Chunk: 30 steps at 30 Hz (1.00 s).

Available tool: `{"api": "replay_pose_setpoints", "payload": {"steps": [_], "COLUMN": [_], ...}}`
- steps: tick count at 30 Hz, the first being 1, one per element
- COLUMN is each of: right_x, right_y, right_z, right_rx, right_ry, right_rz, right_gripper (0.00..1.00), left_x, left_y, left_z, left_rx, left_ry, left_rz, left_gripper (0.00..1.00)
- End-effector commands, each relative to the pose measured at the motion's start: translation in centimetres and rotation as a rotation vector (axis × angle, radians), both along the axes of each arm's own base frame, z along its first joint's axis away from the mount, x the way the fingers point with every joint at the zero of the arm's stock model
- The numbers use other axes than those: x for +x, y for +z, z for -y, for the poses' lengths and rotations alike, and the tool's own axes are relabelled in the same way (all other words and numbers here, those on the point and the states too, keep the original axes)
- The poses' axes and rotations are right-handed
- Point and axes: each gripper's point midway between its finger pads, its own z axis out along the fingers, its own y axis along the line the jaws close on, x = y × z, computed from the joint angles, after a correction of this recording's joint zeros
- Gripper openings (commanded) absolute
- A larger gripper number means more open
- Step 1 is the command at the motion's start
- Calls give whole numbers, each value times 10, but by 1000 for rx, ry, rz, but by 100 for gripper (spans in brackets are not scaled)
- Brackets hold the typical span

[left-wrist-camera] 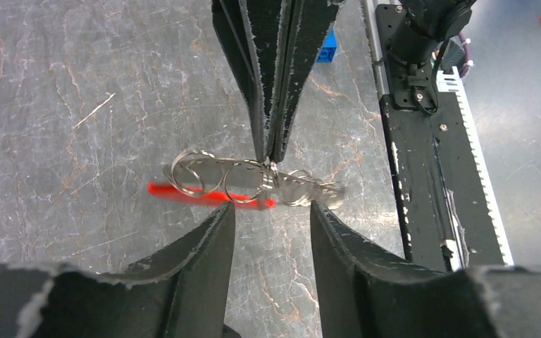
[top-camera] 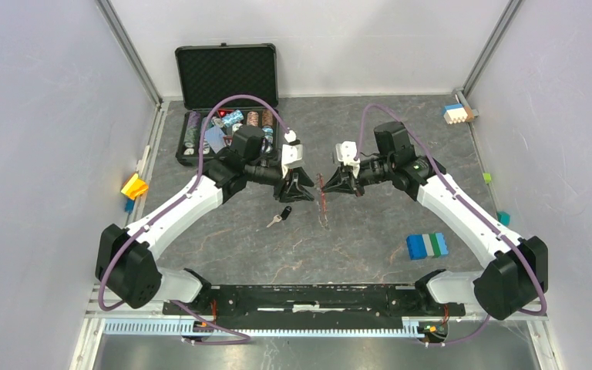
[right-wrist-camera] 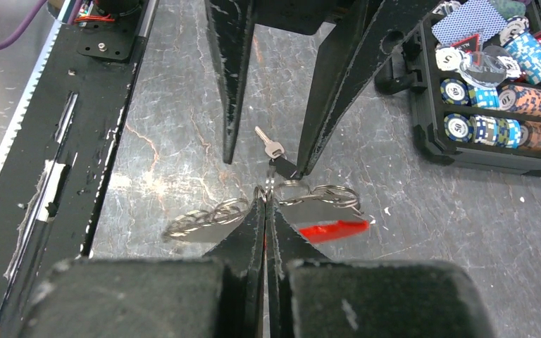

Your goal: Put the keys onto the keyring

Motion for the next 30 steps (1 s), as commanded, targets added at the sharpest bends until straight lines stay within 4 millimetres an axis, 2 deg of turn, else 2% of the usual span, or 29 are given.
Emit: {"api": "replay_pose_setpoints", "payload": {"steps": [1, 13, 19, 28, 30], "right_x": [-13, -15, -15, 8, 15], "right_y": [11, 8, 10, 14, 15], "right_z": [-1, -1, 0, 7, 9], "right_rx": [40, 38, 37, -6, -13], "right_ry": [61, 66, 63, -67, -111], "right_rz": [29, 24, 39, 116, 124], "right_gripper": [0, 0, 0, 0, 0], "left_x": [10, 14, 30, 44, 42], "left_y": [6, -6, -11, -16, -15], "left_z": [5, 16, 16, 0, -5], "left_rx": [4, -3, 13, 84, 104], "left_ry": [17, 43, 127, 241, 240], "left_rz": [79, 33, 35, 98, 119], "left_gripper": [47, 20, 3, 2, 2]}}
